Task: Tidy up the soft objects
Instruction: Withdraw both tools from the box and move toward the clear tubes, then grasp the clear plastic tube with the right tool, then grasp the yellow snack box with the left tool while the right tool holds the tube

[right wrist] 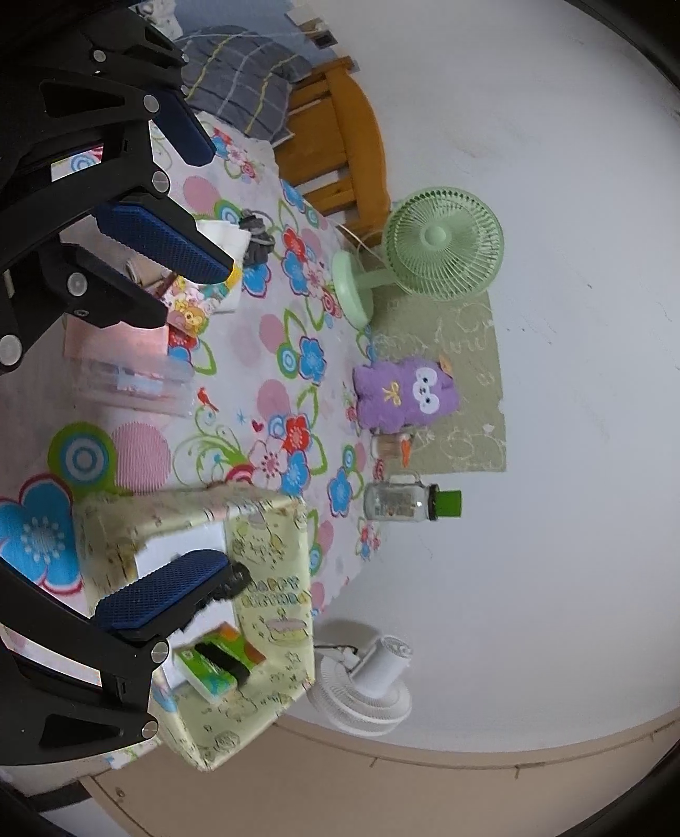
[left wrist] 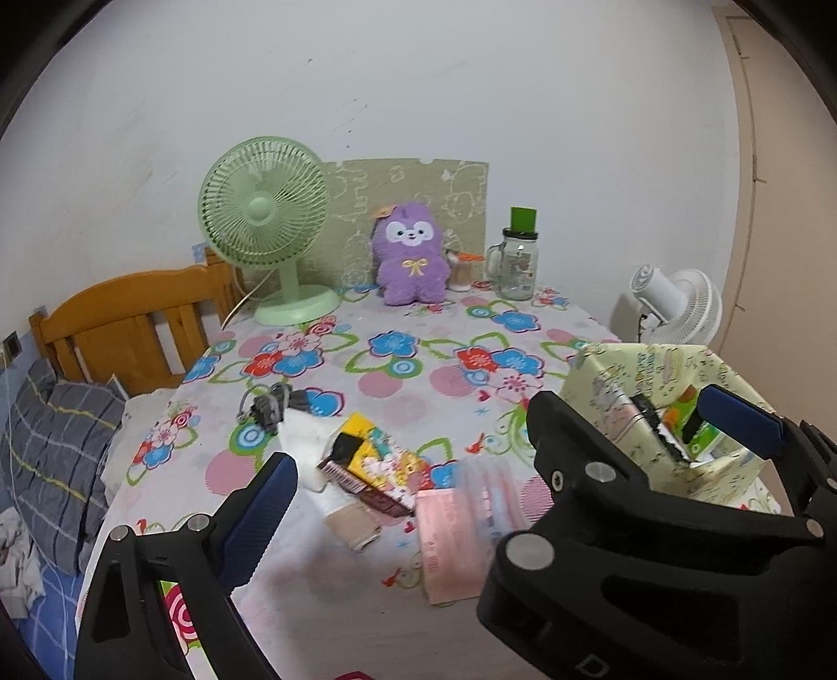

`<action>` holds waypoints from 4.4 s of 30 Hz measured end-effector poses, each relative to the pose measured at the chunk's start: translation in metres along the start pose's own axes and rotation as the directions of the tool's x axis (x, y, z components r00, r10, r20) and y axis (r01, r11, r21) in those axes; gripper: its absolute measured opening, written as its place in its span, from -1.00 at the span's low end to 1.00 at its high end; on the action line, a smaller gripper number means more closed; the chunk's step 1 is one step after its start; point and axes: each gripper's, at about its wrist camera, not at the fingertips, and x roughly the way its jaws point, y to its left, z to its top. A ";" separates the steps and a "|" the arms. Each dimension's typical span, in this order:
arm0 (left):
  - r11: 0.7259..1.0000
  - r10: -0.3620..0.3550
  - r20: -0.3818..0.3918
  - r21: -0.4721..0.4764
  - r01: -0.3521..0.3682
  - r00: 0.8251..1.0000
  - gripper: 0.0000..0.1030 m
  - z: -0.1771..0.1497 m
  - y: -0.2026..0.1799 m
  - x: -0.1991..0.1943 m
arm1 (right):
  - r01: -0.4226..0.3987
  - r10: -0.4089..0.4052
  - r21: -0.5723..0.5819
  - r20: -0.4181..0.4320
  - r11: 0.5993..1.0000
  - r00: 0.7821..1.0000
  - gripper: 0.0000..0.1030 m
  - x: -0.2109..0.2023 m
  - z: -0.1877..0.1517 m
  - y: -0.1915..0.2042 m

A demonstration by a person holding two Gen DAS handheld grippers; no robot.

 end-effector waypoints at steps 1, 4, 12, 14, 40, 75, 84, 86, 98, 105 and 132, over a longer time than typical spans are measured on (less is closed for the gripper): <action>1.000 0.004 -0.001 -0.002 -0.004 1.000 0.88 -0.001 0.002 0.001 | -0.002 0.002 -0.001 -0.002 1.000 1.000 1.00 0.002 -0.001 0.002; 1.000 0.012 -0.005 -0.012 -0.012 1.000 0.87 -0.005 0.009 0.005 | -0.007 0.007 -0.008 -0.008 1.000 1.000 1.00 0.006 -0.005 0.007; 0.999 0.036 -0.035 -0.025 -0.037 0.999 0.86 -0.017 0.022 0.018 | -0.025 0.024 -0.024 -0.040 0.999 0.999 0.99 0.022 -0.015 0.019; 0.999 0.039 -0.048 -0.027 -0.040 0.998 0.85 -0.020 0.025 0.021 | -0.030 0.028 -0.025 -0.057 0.999 0.998 0.99 0.029 -0.019 0.022; 0.998 0.035 -0.183 -0.044 -0.044 0.983 0.78 -0.043 0.045 0.073 | -0.047 0.042 -0.017 -0.234 0.999 0.971 0.63 0.094 -0.047 0.032; 0.999 0.049 -0.164 0.018 -0.047 0.985 0.73 -0.023 0.026 0.083 | -0.049 0.050 0.011 -0.274 0.999 0.960 -0.47 0.111 -0.034 0.022; 0.998 0.056 -0.140 0.037 -0.052 0.989 0.75 -0.004 0.027 0.096 | -0.031 0.039 0.038 -0.244 0.999 0.969 -0.47 0.116 -0.014 0.018; 0.998 0.049 -0.147 0.037 -0.044 0.988 0.75 -0.003 0.026 0.101 | -0.022 0.031 0.040 -0.249 0.999 0.968 -0.47 0.121 -0.013 0.017; 0.999 0.040 -0.168 0.037 -0.034 0.985 0.74 0.000 0.025 0.120 | -0.001 0.018 0.063 -0.276 0.998 0.961 -0.47 0.141 -0.012 0.011; 0.998 0.054 -0.188 0.036 -0.049 0.981 0.38 -0.002 0.028 0.129 | 0.006 0.010 0.053 -0.297 0.999 0.955 -0.46 0.150 -0.014 0.013; 1.000 -0.016 -0.166 -0.001 0.016 0.986 -0.48 0.004 0.030 0.103 | -0.022 0.037 0.059 -0.266 0.998 0.963 -0.46 0.131 -0.007 0.018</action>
